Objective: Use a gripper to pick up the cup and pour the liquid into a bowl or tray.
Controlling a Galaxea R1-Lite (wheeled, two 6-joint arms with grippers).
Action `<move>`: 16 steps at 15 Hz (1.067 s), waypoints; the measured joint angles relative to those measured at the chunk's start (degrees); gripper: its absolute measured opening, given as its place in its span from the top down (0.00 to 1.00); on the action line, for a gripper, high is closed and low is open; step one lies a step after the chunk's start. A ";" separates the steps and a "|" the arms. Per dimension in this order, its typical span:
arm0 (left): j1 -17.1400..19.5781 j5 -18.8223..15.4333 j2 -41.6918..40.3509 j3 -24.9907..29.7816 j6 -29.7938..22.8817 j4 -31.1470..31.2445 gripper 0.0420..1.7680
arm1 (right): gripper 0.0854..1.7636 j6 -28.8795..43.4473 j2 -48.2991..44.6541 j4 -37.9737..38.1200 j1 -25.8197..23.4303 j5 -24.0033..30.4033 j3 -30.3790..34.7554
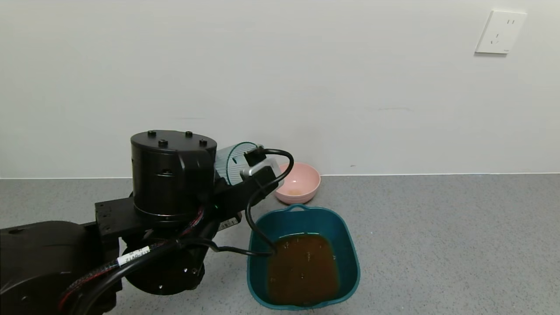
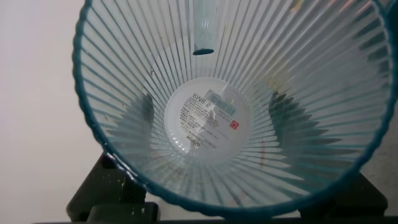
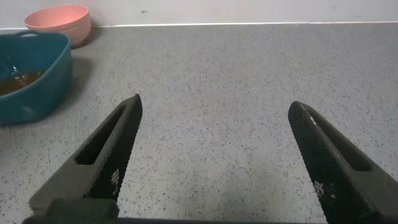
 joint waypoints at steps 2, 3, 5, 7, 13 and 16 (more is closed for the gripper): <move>0.00 -0.26 -1.54 1.63 -8.72 0.00 0.30 | 0.03 -0.02 0.00 0.00 0.00 -0.02 0.00; 0.11 -0.69 -2.36 2.76 -12.96 -0.07 0.30 | 0.03 0.00 0.00 0.00 0.00 -0.05 0.00; 0.39 -1.41 -3.77 4.44 -23.65 -0.27 0.31 | 0.03 0.00 0.00 -0.02 0.00 -0.02 0.00; 0.72 -1.83 -4.60 5.13 -36.35 -0.27 0.31 | 0.03 0.00 0.00 -0.02 0.00 -0.02 0.00; 9.87 -9.07 -6.67 11.56 -60.99 -0.68 0.31 | 0.03 -0.02 0.00 0.00 0.00 -0.02 0.00; 13.95 -11.03 -6.83 15.74 -68.10 -0.73 0.31 | 0.03 0.00 0.00 0.00 -0.02 -0.02 0.00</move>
